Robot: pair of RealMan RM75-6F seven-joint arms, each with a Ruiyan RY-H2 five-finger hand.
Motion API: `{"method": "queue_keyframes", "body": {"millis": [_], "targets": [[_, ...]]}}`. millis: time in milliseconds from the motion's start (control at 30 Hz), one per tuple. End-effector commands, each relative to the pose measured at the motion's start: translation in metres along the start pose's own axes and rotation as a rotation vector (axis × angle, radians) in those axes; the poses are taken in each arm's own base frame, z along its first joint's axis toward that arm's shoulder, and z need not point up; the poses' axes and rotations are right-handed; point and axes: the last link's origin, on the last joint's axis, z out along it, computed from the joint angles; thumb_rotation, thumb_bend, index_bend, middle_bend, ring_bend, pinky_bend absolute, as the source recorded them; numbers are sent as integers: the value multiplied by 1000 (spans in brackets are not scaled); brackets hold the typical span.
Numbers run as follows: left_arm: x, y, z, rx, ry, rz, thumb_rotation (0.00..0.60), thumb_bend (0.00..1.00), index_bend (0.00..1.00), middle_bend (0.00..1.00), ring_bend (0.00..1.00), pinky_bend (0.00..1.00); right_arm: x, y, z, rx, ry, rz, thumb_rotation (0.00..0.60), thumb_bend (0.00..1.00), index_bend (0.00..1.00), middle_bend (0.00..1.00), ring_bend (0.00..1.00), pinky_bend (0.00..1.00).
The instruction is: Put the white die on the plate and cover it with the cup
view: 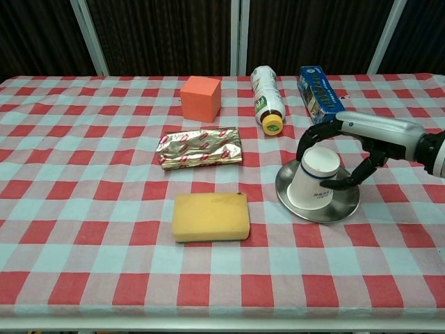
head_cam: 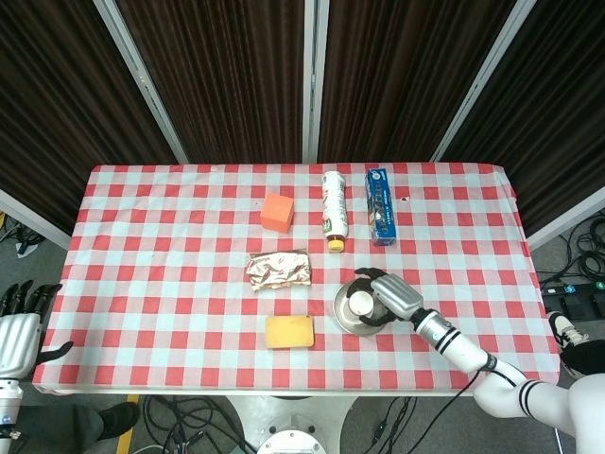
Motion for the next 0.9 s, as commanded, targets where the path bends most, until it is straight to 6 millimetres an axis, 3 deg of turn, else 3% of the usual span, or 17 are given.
{"method": "queue_keyframes", "body": {"millis": [33,133,367,733,900], "targets": [[0,0,0,1,0,-1,600,0,152,155,41,0,13,13,6,-63,69,15,600,247,515,350,116,129],[0,-1,0,4,-2,-2,600,0,152,156,41,0,14,13,6,-64,75,18,600,247,515,350,116,129],[-1,-1,0,2,-2,-1,600,0,152,156,41,0,-1,-7,-7,31,-19,34,600,247,512,351,116,129],[-1,-1,1,-2,1,-5,600,0,152,156,41,0,62,25,0,-105,233,60,600,247,498,343,116,129],[0,0,1,-4,5,-2,600,0,152,156,41,0,69,44,15,-197,237,32,600,247,468,326,116,129]]}}
